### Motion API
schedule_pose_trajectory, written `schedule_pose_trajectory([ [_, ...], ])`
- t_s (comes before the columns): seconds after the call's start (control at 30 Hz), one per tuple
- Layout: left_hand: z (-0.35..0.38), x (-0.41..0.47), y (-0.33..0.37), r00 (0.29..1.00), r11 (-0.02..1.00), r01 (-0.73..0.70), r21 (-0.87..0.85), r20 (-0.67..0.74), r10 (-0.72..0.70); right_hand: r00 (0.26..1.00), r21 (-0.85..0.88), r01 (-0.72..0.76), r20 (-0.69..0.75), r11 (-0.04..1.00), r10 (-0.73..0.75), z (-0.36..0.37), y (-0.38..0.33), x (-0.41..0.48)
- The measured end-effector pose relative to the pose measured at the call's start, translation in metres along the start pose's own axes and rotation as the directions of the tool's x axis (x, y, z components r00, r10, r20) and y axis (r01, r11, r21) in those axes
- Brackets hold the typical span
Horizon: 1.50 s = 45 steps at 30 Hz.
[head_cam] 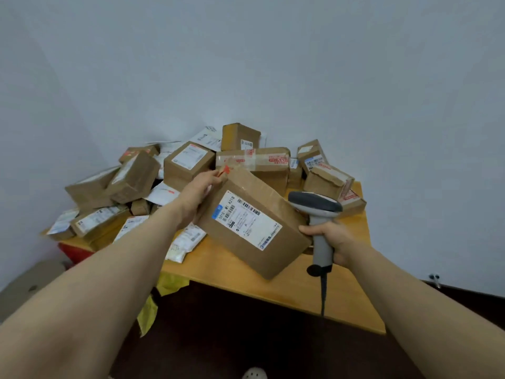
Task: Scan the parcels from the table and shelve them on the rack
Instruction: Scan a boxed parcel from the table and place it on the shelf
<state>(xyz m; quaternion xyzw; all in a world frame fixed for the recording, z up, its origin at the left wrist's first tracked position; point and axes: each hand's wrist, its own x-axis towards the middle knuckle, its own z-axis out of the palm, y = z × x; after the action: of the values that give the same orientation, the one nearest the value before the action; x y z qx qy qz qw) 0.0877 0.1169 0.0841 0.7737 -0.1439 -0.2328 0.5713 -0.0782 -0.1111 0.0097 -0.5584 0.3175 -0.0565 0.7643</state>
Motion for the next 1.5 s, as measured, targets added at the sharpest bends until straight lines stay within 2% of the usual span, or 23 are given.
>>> schedule_pose_trajectory([
  [0.07,-0.009,-0.007,-0.002,0.999,0.994,0.015,0.105,0.047,-0.02,1.0,0.005,-0.004,0.015,1.0,0.004,0.0,0.003,-0.006],
  [0.13,-0.012,-0.011,-0.008,0.997,0.993,0.042,0.108,0.067,-0.049,1.0,0.01,-0.004,0.031,1.0,0.004,-0.002,0.005,-0.012],
  [0.37,0.002,-0.006,-0.042,0.982,0.973,0.189,0.135,-0.011,-0.19,0.996,0.053,0.019,0.082,0.998,-0.024,-0.025,0.018,-0.029],
  [0.57,0.014,0.002,-0.057,0.913,0.926,0.364,0.102,0.16,-0.376,1.0,0.055,0.008,0.01,0.998,-0.009,-0.042,0.039,-0.03],
  [0.63,0.016,0.005,-0.063,0.919,0.937,0.348,0.034,0.183,-0.348,0.999,0.087,0.009,-0.034,0.996,-0.006,-0.042,0.045,-0.029],
  [0.7,0.023,0.008,-0.072,0.948,0.947,0.314,-0.073,0.088,-0.307,0.999,0.114,0.016,-0.049,0.993,-0.011,-0.043,0.05,-0.029],
  [0.77,0.034,0.012,-0.081,0.961,0.93,0.269,-0.252,0.008,-0.276,0.998,0.134,0.034,-0.061,0.99,-0.026,-0.044,0.054,-0.03],
  [0.87,0.056,0.012,-0.086,0.961,0.863,0.267,-0.429,0.052,-0.271,0.993,0.145,0.049,-0.111,0.988,-0.033,-0.05,0.061,-0.032],
  [1.0,0.081,0.012,-0.083,0.953,0.773,0.292,-0.564,0.099,-0.287,0.986,0.217,0.083,-0.16,0.973,-0.048,-0.056,0.067,-0.032],
  [1.07,0.089,0.012,-0.079,0.952,0.781,0.308,-0.544,0.17,-0.256,0.982,0.259,0.103,-0.177,0.96,-0.058,-0.056,0.064,-0.03],
  [1.17,0.096,0.006,-0.075,0.914,0.825,0.375,-0.423,0.315,-0.254,0.978,0.288,0.123,-0.195,0.95,-0.067,-0.053,0.053,-0.027],
  [1.23,0.094,0.005,-0.073,0.897,0.851,0.391,-0.351,0.351,-0.268,0.976,0.28,0.129,-0.206,0.951,-0.071,-0.051,0.044,-0.027],
  [1.33,0.082,0.013,-0.065,0.94,0.92,0.288,-0.265,0.262,-0.219,0.965,0.094,0.111,-0.246,0.989,-0.085,-0.046,0.035,-0.026],
  [1.4,0.07,0.02,-0.057,0.969,0.963,0.202,-0.179,0.177,-0.171,0.953,-0.053,0.142,-0.264,0.988,-0.151,-0.041,0.03,-0.028],
  [1.5,0.056,0.028,-0.051,0.992,0.987,0.118,-0.108,0.066,-0.111,0.972,-0.088,0.172,-0.149,0.981,-0.184,-0.027,0.016,-0.034],
])
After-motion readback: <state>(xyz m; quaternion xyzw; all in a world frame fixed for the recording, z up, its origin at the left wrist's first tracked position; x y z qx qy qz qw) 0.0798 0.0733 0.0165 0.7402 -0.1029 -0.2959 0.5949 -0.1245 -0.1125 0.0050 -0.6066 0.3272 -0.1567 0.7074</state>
